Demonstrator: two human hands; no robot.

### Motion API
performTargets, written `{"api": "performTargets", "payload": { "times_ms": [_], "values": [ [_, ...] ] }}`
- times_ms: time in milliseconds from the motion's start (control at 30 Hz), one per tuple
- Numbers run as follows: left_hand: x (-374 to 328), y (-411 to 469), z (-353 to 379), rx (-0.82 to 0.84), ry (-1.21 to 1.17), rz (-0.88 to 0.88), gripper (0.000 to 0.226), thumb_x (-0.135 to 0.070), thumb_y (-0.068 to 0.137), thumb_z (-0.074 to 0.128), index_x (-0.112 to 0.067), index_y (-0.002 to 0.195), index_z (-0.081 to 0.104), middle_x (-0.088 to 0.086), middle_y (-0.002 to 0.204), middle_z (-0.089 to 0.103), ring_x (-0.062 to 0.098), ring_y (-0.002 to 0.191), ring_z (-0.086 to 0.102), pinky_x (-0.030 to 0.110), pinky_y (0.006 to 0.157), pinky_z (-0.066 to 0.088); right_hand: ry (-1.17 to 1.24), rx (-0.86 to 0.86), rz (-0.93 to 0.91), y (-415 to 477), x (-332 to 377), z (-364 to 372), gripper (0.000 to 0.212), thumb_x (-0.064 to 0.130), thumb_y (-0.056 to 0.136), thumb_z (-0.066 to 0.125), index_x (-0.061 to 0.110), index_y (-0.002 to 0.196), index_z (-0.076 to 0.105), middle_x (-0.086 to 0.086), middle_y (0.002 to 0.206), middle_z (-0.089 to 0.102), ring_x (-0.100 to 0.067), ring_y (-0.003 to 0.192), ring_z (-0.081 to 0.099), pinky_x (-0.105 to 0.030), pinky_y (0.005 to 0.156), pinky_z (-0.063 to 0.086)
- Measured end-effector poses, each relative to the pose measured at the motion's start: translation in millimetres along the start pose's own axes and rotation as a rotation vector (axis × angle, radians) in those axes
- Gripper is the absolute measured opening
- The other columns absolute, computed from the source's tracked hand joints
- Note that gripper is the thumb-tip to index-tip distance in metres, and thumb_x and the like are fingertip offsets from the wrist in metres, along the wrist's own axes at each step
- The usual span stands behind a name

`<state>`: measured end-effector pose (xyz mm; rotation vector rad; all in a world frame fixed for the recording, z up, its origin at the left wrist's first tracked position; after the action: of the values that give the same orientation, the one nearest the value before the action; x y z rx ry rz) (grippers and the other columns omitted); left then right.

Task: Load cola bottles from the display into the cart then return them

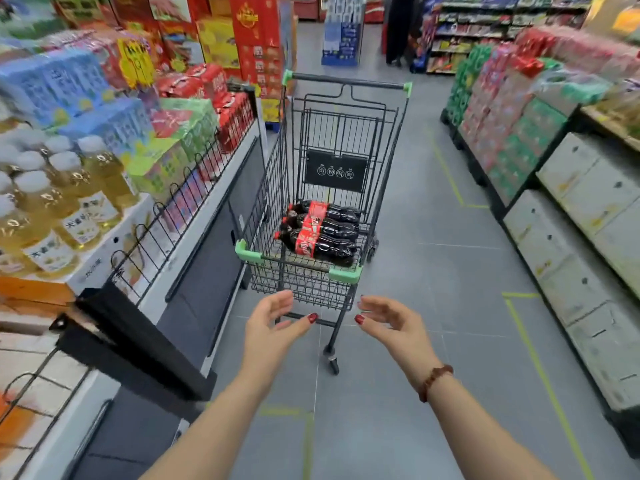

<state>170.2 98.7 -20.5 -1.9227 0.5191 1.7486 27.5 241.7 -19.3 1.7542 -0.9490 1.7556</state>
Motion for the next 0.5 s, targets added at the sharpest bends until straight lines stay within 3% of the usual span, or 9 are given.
{"api": "performTargets", "payload": {
  "times_ms": [133,333,500],
  "values": [
    [-0.1,51.0,30.7,0.007,0.012,-0.026,0.049,-0.011,0.075,0.081,-0.016,0.118,0.059,-0.006,0.114,0.063,0.005,0.11,0.059,0.022,0.092,0.046,0.006,-0.008,0.013,57.0,-1.1,-19.7,0.028,0.001,0.078,0.074,0.016,0.101,0.068,0.0,0.101,0.071,-0.008,0.085,0.065,-0.015,0.072,0.052],
    [1.4,129.4,73.8,-0.113,0.024,-0.05,0.049,-0.005,0.076,0.079,-0.011,0.12,0.059,0.0,0.114,0.064,0.009,0.104,0.06,0.007,0.075,0.049,0.005,0.075,0.049,157.9,-3.4,-46.9,0.03,-0.003,0.079,0.072,0.013,0.104,0.066,-0.007,0.105,0.07,-0.013,0.088,0.063,-0.012,0.071,0.052],
    [-3.2,187.7,104.6,-0.229,-0.024,-0.138,0.053,-0.003,0.075,0.079,-0.012,0.121,0.055,0.002,0.113,0.063,0.011,0.1,0.06,0.022,0.088,0.049,0.007,0.161,0.093,234.8,4.3,-60.8,0.033,-0.005,0.08,0.069,0.015,0.105,0.065,-0.01,0.107,0.068,-0.012,0.087,0.063,-0.011,0.067,0.051]
  ]
}}
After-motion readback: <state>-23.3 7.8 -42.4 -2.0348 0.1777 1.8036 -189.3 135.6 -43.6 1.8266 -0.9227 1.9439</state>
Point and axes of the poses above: each hand's wrist, its own y-axis towards the middle knuckle, its own z-axis out of the palm, x = y × z, the point moved 1 cm from there along y, towards the middle knuckle
